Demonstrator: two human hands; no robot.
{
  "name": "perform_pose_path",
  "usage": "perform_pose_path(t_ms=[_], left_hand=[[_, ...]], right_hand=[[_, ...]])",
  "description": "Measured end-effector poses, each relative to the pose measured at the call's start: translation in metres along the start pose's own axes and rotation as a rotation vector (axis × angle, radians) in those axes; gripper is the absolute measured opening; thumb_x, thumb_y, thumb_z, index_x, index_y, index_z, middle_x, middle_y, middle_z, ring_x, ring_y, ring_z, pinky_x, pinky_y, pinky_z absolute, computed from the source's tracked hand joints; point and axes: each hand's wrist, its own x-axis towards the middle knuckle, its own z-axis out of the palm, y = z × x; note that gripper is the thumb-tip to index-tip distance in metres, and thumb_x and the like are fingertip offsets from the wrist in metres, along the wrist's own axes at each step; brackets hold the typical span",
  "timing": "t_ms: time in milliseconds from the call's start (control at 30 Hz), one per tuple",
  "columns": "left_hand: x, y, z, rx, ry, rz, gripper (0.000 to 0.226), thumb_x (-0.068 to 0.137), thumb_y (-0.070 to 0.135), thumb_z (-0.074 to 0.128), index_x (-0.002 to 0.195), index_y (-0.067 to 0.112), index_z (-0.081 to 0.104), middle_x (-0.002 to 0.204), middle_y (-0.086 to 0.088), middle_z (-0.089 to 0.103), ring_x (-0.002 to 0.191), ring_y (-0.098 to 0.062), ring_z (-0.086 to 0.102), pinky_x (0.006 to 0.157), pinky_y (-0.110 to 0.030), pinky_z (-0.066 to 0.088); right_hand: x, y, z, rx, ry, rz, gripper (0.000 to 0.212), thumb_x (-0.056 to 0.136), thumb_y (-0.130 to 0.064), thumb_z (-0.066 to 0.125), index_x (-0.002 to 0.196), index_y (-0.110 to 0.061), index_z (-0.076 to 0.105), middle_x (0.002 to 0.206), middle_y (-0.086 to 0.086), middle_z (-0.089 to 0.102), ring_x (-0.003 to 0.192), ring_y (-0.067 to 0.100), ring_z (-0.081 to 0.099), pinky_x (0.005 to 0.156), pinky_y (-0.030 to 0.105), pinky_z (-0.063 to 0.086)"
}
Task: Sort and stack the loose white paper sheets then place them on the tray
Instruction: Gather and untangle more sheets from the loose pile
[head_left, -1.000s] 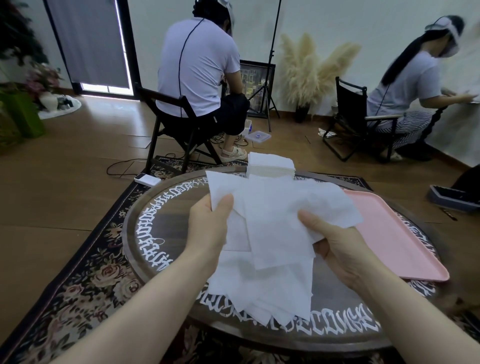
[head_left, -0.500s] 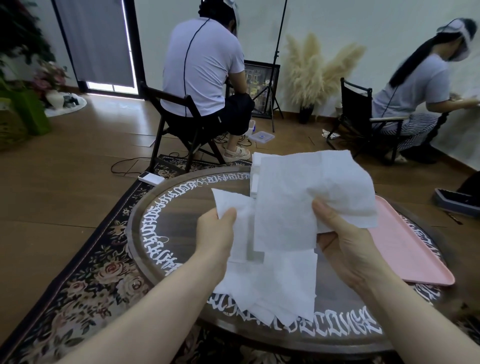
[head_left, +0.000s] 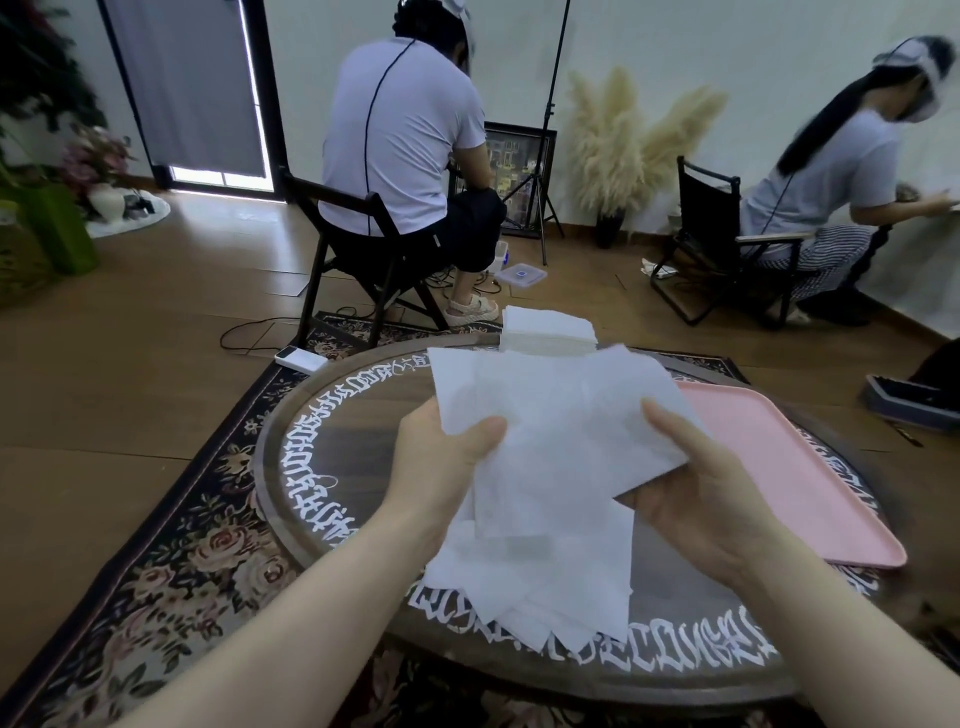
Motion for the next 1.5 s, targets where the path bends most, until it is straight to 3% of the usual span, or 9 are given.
perform_pose_path(t_ms=[167, 267, 433, 533, 667, 900, 1167, 1367, 1500], left_hand=[[0.001, 0.008, -0.007, 0.045, -0.122, 0.021, 0.017, 0.086, 0.000, 0.069, 0.091, 0.015, 0.072, 0.092, -0.003, 0.078, 0.081, -0.020, 0.074, 0.073, -0.035, 0.061], [-0.002, 0.009, -0.008, 0.054, -0.154, 0.008, 0.012, 0.089, 0.005, 0.067, 0.090, 0.015, 0.073, 0.091, -0.004, 0.078, 0.080, -0.019, 0.074, 0.073, -0.035, 0.061], [0.005, 0.010, -0.015, 0.014, 0.109, -0.061, 0.011, 0.094, 0.009, 0.063, 0.086, 0.013, 0.070, 0.082, -0.001, 0.077, 0.071, -0.016, 0.072, 0.064, -0.030, 0.059], [0.011, 0.009, -0.021, -0.015, 0.331, -0.088, 0.008, 0.095, 0.011, 0.061, 0.099, 0.010, 0.069, 0.101, -0.008, 0.073, 0.092, -0.026, 0.069, 0.082, -0.037, 0.056], [0.011, 0.004, -0.020, -0.122, 0.467, -0.206, 0.023, 0.096, 0.010, 0.059, 0.118, 0.007, 0.063, 0.110, -0.009, 0.068, 0.104, -0.032, 0.064, 0.091, -0.042, 0.052], [-0.008, -0.009, 0.007, -0.181, 0.325, -0.289, 0.011, 0.097, 0.019, 0.059, 0.104, 0.014, 0.065, 0.103, -0.005, 0.071, 0.100, -0.029, 0.065, 0.093, -0.046, 0.052], [-0.007, 0.002, 0.005, -0.255, 0.490, -0.095, 0.028, 0.097, 0.023, 0.058, 0.124, 0.014, 0.059, 0.116, 0.002, 0.067, 0.109, -0.021, 0.061, 0.103, -0.044, 0.047], [-0.004, -0.007, 0.000, -0.244, 0.366, -0.254, 0.012, 0.093, 0.008, 0.064, 0.086, 0.017, 0.057, 0.089, -0.003, 0.069, 0.082, -0.024, 0.066, 0.071, -0.033, 0.053], [-0.005, -0.010, 0.005, -0.271, 0.245, -0.274, 0.014, 0.092, 0.010, 0.065, 0.106, 0.008, 0.067, 0.098, -0.008, 0.075, 0.092, -0.030, 0.070, 0.081, -0.043, 0.057]], right_hand=[[0.000, -0.002, -0.008, -0.181, 0.106, 0.133, 0.049, 0.069, -0.023, 0.076, 0.113, -0.003, 0.069, 0.105, 0.014, 0.075, 0.088, 0.026, 0.073, 0.077, 0.041, 0.061], [0.000, 0.006, -0.007, -0.275, 0.175, 0.198, 0.040, 0.065, -0.015, 0.076, 0.102, -0.001, 0.070, 0.096, 0.017, 0.076, 0.074, 0.027, 0.074, 0.058, 0.036, 0.061], [0.004, 0.000, -0.013, -0.332, 0.310, -0.067, 0.038, 0.068, -0.019, 0.074, 0.103, -0.002, 0.071, 0.092, 0.012, 0.077, 0.077, 0.025, 0.074, 0.065, 0.040, 0.061], [0.003, -0.004, -0.014, -0.282, 0.299, -0.166, 0.040, 0.071, -0.023, 0.071, 0.107, -0.005, 0.070, 0.103, 0.014, 0.075, 0.091, 0.031, 0.072, 0.076, 0.046, 0.058], [0.001, -0.006, -0.010, -0.172, 0.191, -0.188, 0.028, 0.074, -0.024, 0.069, 0.100, -0.014, 0.073, 0.101, 0.010, 0.076, 0.087, 0.025, 0.073, 0.065, 0.040, 0.061], [0.000, 0.008, 0.010, -0.123, 0.195, -0.074, 0.032, 0.078, -0.017, 0.068, 0.108, -0.007, 0.069, 0.094, 0.010, 0.077, 0.077, 0.021, 0.074, 0.056, 0.032, 0.059], [0.001, 0.014, 0.006, -0.289, 0.277, 0.142, 0.011, 0.087, -0.009, 0.069, 0.098, -0.007, 0.071, 0.082, 0.007, 0.077, 0.062, 0.018, 0.073, 0.045, 0.027, 0.054], [0.002, 0.005, 0.002, -0.337, 0.315, 0.173, 0.008, 0.085, -0.008, 0.071, 0.092, -0.004, 0.071, 0.076, 0.008, 0.076, 0.057, 0.018, 0.072, 0.042, 0.026, 0.052], [0.001, 0.007, 0.003, -0.343, 0.312, 0.185, 0.009, 0.085, -0.009, 0.071, 0.093, -0.005, 0.071, 0.077, 0.008, 0.077, 0.057, 0.018, 0.072, 0.043, 0.026, 0.052]])
